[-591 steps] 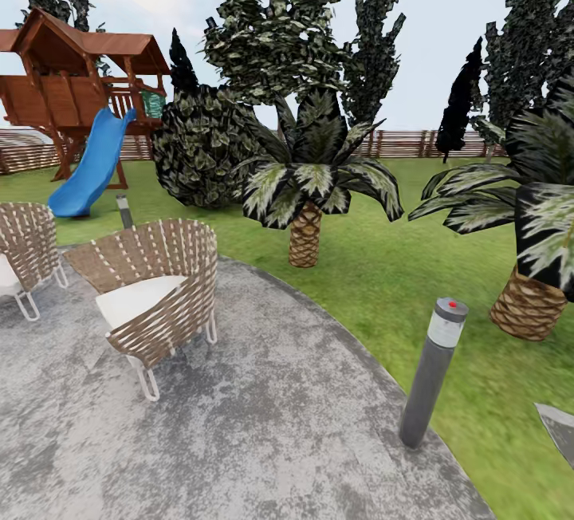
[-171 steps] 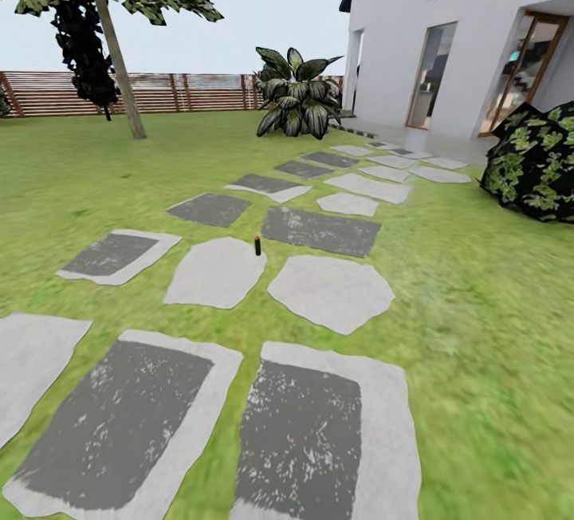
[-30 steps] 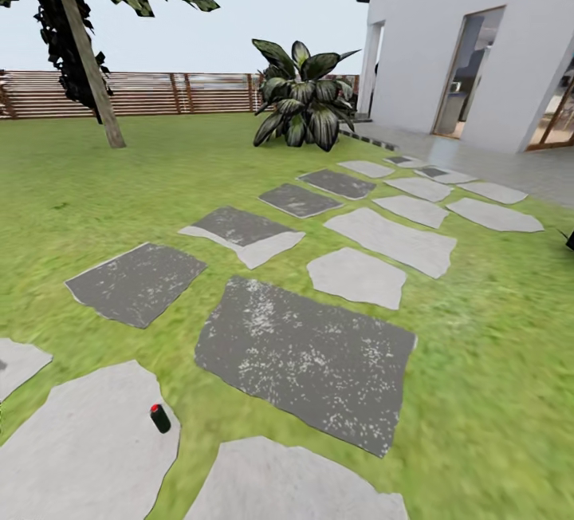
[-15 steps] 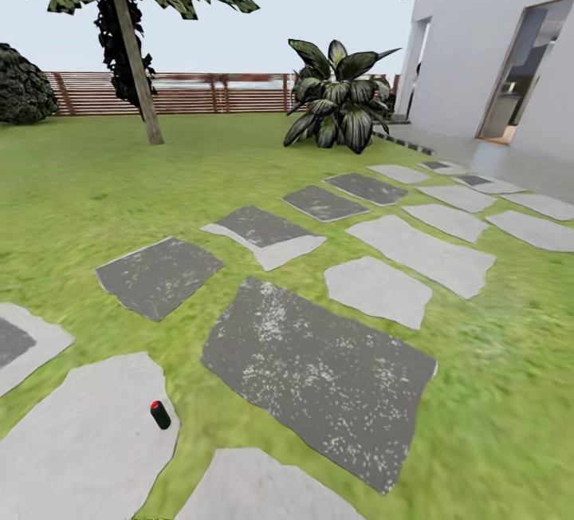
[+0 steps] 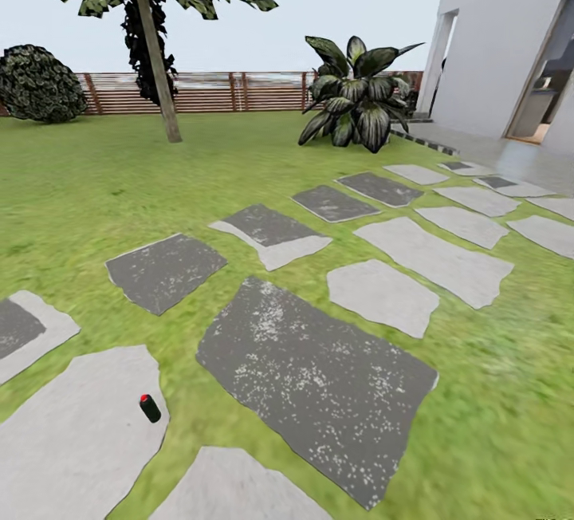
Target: In the garden, pick up the pesticide atomizer on the floor and spray pesticide onto both trees until each tree trunk is fully covered.
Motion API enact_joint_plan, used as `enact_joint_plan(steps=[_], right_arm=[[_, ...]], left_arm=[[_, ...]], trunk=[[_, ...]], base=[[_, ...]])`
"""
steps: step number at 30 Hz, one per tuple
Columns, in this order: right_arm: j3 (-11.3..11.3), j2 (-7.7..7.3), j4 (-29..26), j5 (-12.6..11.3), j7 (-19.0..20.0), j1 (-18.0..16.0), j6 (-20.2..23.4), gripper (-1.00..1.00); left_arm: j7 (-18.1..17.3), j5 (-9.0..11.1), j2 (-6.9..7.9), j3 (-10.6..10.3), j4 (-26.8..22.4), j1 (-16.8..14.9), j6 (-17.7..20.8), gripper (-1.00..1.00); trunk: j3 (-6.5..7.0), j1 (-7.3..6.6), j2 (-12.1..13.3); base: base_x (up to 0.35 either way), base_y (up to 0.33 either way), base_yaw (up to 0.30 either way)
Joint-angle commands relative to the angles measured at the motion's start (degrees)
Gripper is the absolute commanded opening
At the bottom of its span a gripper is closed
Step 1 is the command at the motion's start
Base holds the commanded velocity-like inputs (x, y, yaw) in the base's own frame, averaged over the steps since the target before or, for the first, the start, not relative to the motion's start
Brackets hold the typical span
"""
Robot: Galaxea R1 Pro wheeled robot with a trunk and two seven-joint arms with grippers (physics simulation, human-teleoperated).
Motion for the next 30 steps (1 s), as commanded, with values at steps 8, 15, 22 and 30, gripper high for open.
enact_joint_plan(steps=[8,15,22,30], right_arm=[[0.0,0.1,-0.35,-0.08,0.0,-0.01,0.0,1.0],[0.0,0.16,-0.36,-0.09,0.0,-0.01,-0.01,1.0],[0.0,0.17,-0.35,-0.09,0.0,0.0,0.0,1.0],[0.0,0.17,-0.35,-0.09,0.0,-0.02,0.0,1.0]], left_arm=[[0.0,0.0,0.0,0.0,0.0,0.0,0.0,1.0],[0.0,0.07,0.0,0.0,0.0,0.0,0.05,1.0],[0.0,0.09,0.0,0.0,0.0,0.0,0.09,1.0],[0.0,0.09,0.0,0.0,0.0,0.0,0.08,1.0]], trunk=[[0.0,0.0,0.0],[0.0,0.0,0.0],[0.0,0.0,0.0],[0.0,0.0,0.0]], base=[[0.0,-0.272,0.0],[0.011,-0.272,0.036],[0.081,-0.272,0.247],[0.094,-0.272,0.276]])
